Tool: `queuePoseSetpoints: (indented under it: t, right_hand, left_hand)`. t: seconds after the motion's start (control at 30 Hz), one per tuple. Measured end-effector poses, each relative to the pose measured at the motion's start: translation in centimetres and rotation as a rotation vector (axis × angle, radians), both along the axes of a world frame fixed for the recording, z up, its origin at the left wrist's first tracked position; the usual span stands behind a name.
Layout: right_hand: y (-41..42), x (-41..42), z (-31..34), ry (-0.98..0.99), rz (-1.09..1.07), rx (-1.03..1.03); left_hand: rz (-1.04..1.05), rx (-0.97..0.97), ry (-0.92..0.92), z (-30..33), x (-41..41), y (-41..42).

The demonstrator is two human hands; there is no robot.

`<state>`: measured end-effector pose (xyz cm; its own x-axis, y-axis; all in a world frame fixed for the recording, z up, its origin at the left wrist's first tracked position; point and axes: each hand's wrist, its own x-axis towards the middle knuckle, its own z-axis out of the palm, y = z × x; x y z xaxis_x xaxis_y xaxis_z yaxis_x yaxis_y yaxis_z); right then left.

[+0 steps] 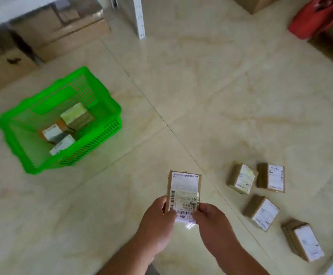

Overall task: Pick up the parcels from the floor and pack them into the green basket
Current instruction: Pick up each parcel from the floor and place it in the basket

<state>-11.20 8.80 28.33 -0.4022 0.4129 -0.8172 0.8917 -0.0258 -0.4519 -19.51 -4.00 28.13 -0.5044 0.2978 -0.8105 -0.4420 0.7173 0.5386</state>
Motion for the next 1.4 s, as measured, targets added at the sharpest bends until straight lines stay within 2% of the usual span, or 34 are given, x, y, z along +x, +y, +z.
queuePoseSetpoints:
  t: [0.3,0.53,0.67,0.97,1.27,1.4]
  right_hand:
    - [-10.0,-12.8,1.8,0.087,0.18,-0.026]
    - [-13.0,-20.4,1.2,0.093,0.294,-0.035]
    - [-13.8,-25.0,0.9,0.128,0.294,-0.125]
    - [-15.3,-32.4,-0.2,0.122,0.292,-0.198]
    - [-20.1,-38.9,-2.3,0.117,0.158,-0.232]
    - [-22.6,-41.8,-3.7,0.064,0.044,-0.238]
  left_hand:
    - [0.181,-0.024,0.093,2.1,-10.7,-11.2]
    - [0.226,-0.057,0.151,2.2,-17.5,-14.2]
    - [0.26,-0.125,0.16,2.7,-21.7,-15.0]
    - [0.162,-0.173,0.207,1.7,-29.5,-17.2]
    - [0.0,-0.123,0.244,-1.8,-38.2,-21.0]
    - [-0.04,-0.093,0.194,-3.9,-41.7,-23.3]
